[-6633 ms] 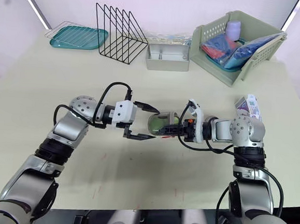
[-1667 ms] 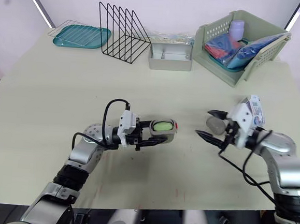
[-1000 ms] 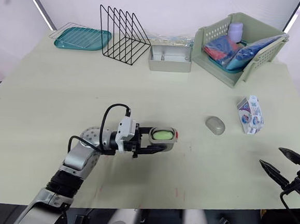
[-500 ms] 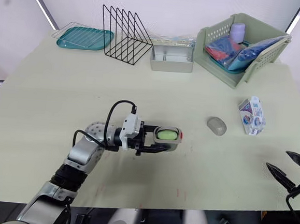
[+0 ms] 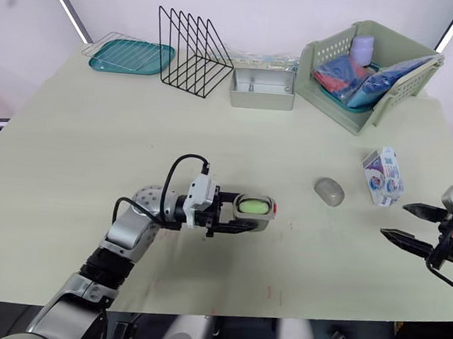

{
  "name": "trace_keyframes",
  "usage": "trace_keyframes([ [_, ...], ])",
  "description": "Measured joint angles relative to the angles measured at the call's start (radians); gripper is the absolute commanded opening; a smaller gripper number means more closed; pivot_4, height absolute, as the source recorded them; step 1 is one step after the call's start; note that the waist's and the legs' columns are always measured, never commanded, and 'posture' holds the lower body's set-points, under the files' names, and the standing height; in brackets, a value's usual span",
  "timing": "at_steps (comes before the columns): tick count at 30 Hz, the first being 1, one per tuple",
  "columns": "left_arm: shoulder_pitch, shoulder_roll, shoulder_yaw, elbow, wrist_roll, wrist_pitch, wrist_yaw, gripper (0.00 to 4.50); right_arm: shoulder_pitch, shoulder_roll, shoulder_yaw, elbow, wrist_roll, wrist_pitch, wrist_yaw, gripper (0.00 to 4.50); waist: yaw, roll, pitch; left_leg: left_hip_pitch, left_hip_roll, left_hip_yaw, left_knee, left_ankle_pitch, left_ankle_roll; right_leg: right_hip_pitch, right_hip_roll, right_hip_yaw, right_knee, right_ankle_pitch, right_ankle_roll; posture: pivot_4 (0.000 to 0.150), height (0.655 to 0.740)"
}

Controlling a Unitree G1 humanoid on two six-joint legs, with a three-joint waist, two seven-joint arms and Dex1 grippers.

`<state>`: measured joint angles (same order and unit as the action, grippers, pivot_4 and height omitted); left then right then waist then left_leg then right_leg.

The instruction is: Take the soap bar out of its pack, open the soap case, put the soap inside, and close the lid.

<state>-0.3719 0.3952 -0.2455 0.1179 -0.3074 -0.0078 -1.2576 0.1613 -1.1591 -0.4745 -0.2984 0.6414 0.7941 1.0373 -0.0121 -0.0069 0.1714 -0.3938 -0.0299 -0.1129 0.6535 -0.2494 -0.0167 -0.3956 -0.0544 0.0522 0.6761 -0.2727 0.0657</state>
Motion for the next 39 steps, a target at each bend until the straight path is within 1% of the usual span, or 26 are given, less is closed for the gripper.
trace_keyframes([
  [2,-0.007,-0.007,0.000,0.012,0.004,-0.001,0.004,2.03,-0.081,-0.028,0.063,-0.031,0.009,0.071,-0.026,4.36,-0.001,0.000,0.000,-0.001,0.000,-0.001,0.000,0.000,0.000,0.000,0.000,-0.001,-0.001,0.000,0.000,0.150,0.7400],
  [4,-0.011,-0.012,0.000,0.014,0.006,-0.003,0.007,2.03,-0.209,-0.026,0.136,-0.041,0.035,0.136,-0.058,4.36,-0.007,0.000,0.000,0.000,0.000,0.000,0.000,0.000,0.000,0.000,0.000,0.000,-0.001,0.000,0.000,0.150,0.7400],
  [5,-0.018,-0.022,-0.004,0.014,0.008,-0.003,0.006,2.03,-0.335,-0.026,0.204,-0.043,0.039,0.198,-0.099,4.36,-0.006,0.000,0.000,-0.001,0.000,-0.001,0.000,0.000,0.000,0.000,0.000,-0.001,-0.001,0.000,0.000,0.150,0.7400],
  [6,-0.018,-0.022,-0.004,0.014,0.008,-0.003,0.006,2.03,-0.335,-0.026,0.204,-0.043,0.039,0.198,-0.099,4.36,-0.006,0.000,0.000,-0.001,0.000,-0.001,0.000,0.000,0.000,0.000,0.000,-0.002,-0.001,0.000,0.000,0.150,0.7400],
  [7,-0.012,-0.019,-0.001,0.013,0.005,-0.001,0.003,2.03,-0.420,-0.026,0.268,-0.031,0.038,0.255,-0.121,4.36,-0.004,-0.001,0.000,-0.001,0.001,-0.002,0.000,0.000,0.000,0.000,0.000,-0.003,-0.002,0.000,0.000,0.150,0.7400],
  [8,-0.013,-0.020,-0.004,0.014,0.005,0.003,-0.002,2.03,-0.468,-0.025,0.301,-0.027,0.036,0.286,-0.137,4.36,-0.004,0.000,0.000,-0.004,0.001,-0.002,0.000,0.000,0.000,-0.002,0.000,-0.002,-0.002,0.000,0.000,0.150,0.7400],
  [9,-0.010,-0.017,-0.004,0.011,-0.001,0.013,-0.011,2.03,-0.558,-0.004,0.380,-0.006,0.017,0.323,-0.156,4.36,-0.004,0.000,0.000,-0.004,0.001,-0.002,0.000,0.000,0.000,-0.002,0.000,-0.002,-0.002,0.000,0.000,0.150,0.7400],
  [10,-0.010,-0.018,-0.007,0.009,-0.004,0.021,-0.017,2.03,-0.603,0.017,0.421,0.004,0.005,0.338,-0.167,4.36,-0.003,0.000,0.000,-0.004,0.001,-0.002,0.000,0.000,0.000,-0.003,0.000,-0.002,-0.002,0.000,0.000,0.150,0.7400],
  [15,-0.012,-0.017,-0.023,0.011,-0.010,0.051,-0.048,2.03,-0.769,0.108,0.609,0.063,-0.046,0.433,-0.202,4.36,-0.001,0.000,0.000,-0.005,0.000,-0.002,0.000,0.000,0.000,-0.003,0.000,-0.003,-0.002,0.000,0.000,0.150,0.7400],
  [18,-0.015,-0.018,-0.032,0.019,-0.009,0.045,-0.054,2.03,-0.830,0.139,0.677,0.105,-0.086,0.466,-0.217,4.36,-0.002,0.000,0.000,-0.005,0.000,-0.002,0.000,0.000,0.000,-0.003,-0.001,-0.003,-0.002,0.000,0.000,0.150,0.7400],
  [23,-0.019,-0.028,-0.032,0.034,0.012,-0.001,-0.044,2.03,-0.895,0.178,0.738,0.163,-0.137,0.491,-0.230,4.36,-0.003,0.000,0.000,-0.005,0.000,-0.002,0.000,0.000,0.000,-0.004,0.000,-0.002,-0.002,0.000,0.000,0.150,0.7400],
  [34,-0.023,-0.037,-0.032,0.052,0.033,-0.045,-0.025,2.03,-0.964,0.265,0.814,0.301,-0.217,0.491,-0.237,4.36,-0.005,0.000,0.000,-0.005,0.000,-0.002,0.000,0.000,0.000,-0.005,0.000,-0.002,-0.001,0.000,0.000,0.150,0.7400],
  [39,-0.023,-0.037,-0.032,0.052,0.033,-0.045,-0.020,2.03,-0.965,0.273,0.831,0.318,-0.246,0.481,-0.229,4.36,-0.005,0.000,0.000,-0.005,0.000,-0.002,0.000,0.000,0.000,-0.005,0.000,-0.002,-0.001,0.000,0.000,0.150,0.7400],
])
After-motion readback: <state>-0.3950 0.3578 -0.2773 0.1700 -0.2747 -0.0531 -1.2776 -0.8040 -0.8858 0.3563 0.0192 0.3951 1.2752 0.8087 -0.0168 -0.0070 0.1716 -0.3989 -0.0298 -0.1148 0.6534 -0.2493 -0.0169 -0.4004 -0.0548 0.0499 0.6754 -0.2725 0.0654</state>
